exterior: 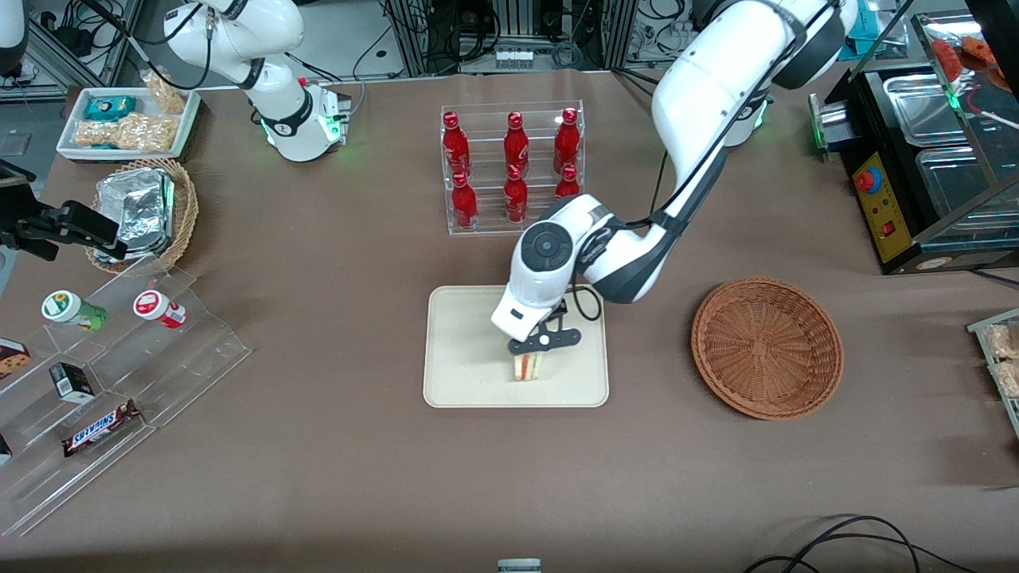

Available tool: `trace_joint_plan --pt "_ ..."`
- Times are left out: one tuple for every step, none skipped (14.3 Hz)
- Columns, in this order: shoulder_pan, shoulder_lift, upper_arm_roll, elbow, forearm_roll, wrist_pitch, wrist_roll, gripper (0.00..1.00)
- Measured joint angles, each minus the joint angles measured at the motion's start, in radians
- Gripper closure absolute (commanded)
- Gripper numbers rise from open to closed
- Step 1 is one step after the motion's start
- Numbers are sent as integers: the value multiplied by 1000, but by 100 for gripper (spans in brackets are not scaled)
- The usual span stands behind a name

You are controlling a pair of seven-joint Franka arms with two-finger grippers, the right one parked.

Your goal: Place sandwich from basket to tray

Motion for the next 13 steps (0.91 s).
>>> trace_joint_plan --pt "-7 17 0 10 0 10 0 92" --pt "-10 31 0 15 0 28 0 64" --pt "-11 41 0 17 1 43 0 5" --pt "-12 48 0 17 1 49 2 0" --pt "-12 49 0 18 1 52 3 0" --pt "-12 49 0 24 1 53 3 0" --pt "-12 46 0 35 1 54 3 0" --pt "-11 35 0 47 1 52 3 0" --pt "-10 11 0 57 1 30 3 0" --pt "-9 -25 1 62 1 -19 3 0" --pt "-8 -70 4 66 3 -83 3 0" --pt "-8 -122 10 68 6 -151 3 0" --pt "-9 -178 20 65 6 -215 -1 0"
